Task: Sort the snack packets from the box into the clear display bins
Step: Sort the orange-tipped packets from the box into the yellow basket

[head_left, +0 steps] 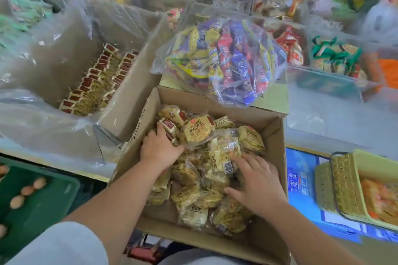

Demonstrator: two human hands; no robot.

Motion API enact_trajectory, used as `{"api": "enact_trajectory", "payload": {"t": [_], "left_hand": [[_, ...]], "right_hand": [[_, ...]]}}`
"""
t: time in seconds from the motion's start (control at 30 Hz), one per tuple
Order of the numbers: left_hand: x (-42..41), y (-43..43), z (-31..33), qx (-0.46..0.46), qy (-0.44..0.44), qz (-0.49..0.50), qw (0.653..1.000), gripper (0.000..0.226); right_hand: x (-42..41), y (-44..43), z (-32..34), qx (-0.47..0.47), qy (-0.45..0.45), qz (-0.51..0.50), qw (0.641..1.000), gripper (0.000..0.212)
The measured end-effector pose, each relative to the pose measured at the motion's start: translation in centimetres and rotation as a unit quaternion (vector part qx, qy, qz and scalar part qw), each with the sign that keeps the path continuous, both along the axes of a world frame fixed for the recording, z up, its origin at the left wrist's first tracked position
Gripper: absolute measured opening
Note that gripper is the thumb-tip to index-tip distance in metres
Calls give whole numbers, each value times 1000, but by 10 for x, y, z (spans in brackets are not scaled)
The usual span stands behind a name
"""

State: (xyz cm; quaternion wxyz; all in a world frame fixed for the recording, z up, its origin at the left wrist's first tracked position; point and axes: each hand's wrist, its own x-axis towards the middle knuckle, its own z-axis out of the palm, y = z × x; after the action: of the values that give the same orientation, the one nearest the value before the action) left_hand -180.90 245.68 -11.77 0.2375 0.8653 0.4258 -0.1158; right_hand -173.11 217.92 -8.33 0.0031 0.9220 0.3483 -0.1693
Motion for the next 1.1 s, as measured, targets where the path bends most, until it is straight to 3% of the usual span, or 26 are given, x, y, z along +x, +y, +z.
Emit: {"api": "enact_trajectory", "payload": {"t": [0.23, 0.43, 0.5, 0.57, 0.7, 0.87, 1.1], "left_hand": [[0, -2, -8, 49, 7, -72, 996, 96], [4, 7, -7, 42, 39, -120, 991, 86], [-1, 8, -3, 48, 51, -158, 985, 73], [-10, 5, 3, 41, 67, -187, 979, 69], [-34, -5, 15, 19, 82, -204, 975, 68], [-75, -15, 23, 2, 104, -218, 970, 55], [-102, -18, 22, -48, 79, -209, 973, 71]], "right_hand": [[-7, 2, -2, 38, 52, -78, 995, 103], [-1, 10, 23, -48, 157, 0, 986, 90], [13, 23, 39, -59, 109, 25, 992, 77], [33, 44, 54, -9, 28, 32, 999, 71], [73, 109, 61, 102, 54, 76, 990, 67], [93, 173, 25, 15, 76, 157, 985, 72], [90, 196, -13, -65, 56, 166, 982, 73]]}}
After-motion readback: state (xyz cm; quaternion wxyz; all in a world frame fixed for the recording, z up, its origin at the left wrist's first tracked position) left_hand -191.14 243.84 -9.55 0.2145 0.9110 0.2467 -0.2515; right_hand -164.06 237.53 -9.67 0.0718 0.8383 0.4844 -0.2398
